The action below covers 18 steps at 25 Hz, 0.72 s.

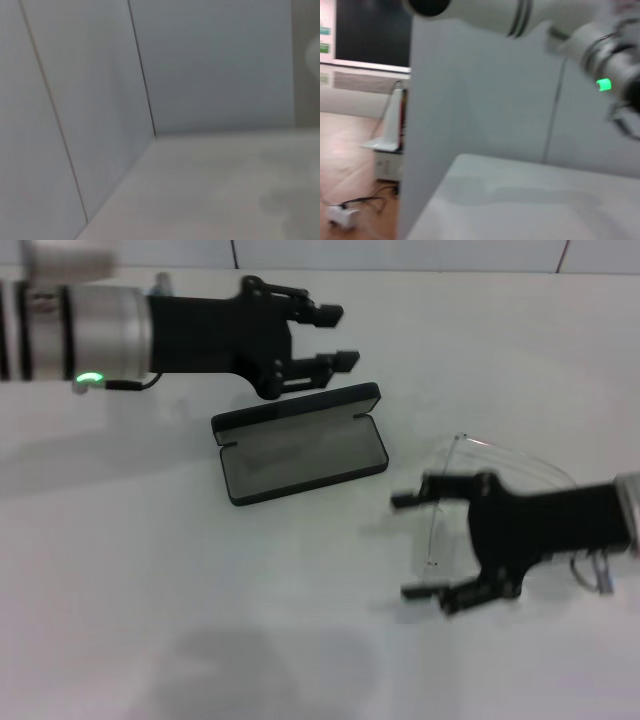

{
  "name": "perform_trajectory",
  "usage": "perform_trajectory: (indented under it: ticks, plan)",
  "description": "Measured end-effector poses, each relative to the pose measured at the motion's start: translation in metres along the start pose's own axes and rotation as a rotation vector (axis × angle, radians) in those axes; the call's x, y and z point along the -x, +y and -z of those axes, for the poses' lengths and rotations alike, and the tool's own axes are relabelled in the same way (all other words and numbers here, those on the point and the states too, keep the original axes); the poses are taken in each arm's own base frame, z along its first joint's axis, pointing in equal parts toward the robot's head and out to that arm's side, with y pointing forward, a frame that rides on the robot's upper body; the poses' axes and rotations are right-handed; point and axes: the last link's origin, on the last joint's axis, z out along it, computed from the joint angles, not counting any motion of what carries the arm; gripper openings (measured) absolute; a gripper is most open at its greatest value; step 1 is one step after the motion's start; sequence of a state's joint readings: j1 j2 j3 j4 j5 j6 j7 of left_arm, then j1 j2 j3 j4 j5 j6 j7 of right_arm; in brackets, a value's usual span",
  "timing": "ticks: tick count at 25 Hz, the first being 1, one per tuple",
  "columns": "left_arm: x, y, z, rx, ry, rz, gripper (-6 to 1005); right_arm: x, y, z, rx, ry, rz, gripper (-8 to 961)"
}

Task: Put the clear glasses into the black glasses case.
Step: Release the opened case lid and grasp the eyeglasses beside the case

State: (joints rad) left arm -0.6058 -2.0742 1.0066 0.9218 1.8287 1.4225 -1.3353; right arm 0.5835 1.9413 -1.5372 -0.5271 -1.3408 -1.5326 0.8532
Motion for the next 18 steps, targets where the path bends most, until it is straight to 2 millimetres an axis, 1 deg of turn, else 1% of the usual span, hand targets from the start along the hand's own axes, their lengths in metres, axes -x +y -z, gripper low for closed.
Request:
perform_trajectory:
  ticks: [2,5,7,8,9,10,11,13,14,15,16,18]
  plan:
    - [0.009,0.006,0.011,-0.026,0.063,0.062,483,0.005,-0.008,0.007,-0.034,-0.005,0.009,869]
    - [0.026,0.018,0.019,-0.052,0.139,0.148,483,0.025,-0.028,0.026,-0.024,0.059,0.028,869]
    - [0.033,0.026,0.024,-0.053,0.188,0.181,483,0.044,-0.04,0.035,0.029,0.177,0.066,869]
    - [0.038,0.032,0.026,-0.048,0.214,0.197,483,0.052,-0.045,0.037,0.045,0.236,0.098,870]
    - [0.039,0.035,0.026,-0.041,0.231,0.204,483,0.061,-0.052,0.037,0.067,0.335,0.143,870]
    - [0.041,0.038,0.027,-0.036,0.245,0.213,483,0.073,-0.061,0.033,0.103,0.505,0.21,870]
    - [0.042,0.04,0.028,-0.033,0.256,0.223,483,0.073,-0.061,0.033,0.103,0.505,0.21,870]
    - [0.046,0.044,0.031,-0.036,0.267,0.243,483,0.085,-0.063,0.022,0.169,0.657,0.274,870]
    - [0.048,0.046,0.032,-0.041,0.268,0.253,483,0.093,-0.064,0.013,0.205,0.726,0.309,870]
    - [0.05,0.047,0.033,-0.046,0.271,0.261,483,0.094,-0.064,0.01,0.216,0.76,0.321,870]
    - [0.052,0.049,0.033,-0.051,0.271,0.27,483,0.098,-0.065,0.001,0.239,0.822,0.355,870]
    - [0.054,0.05,0.034,-0.058,0.276,0.281,483,0.098,-0.066,-0.011,0.273,0.932,0.417,870]
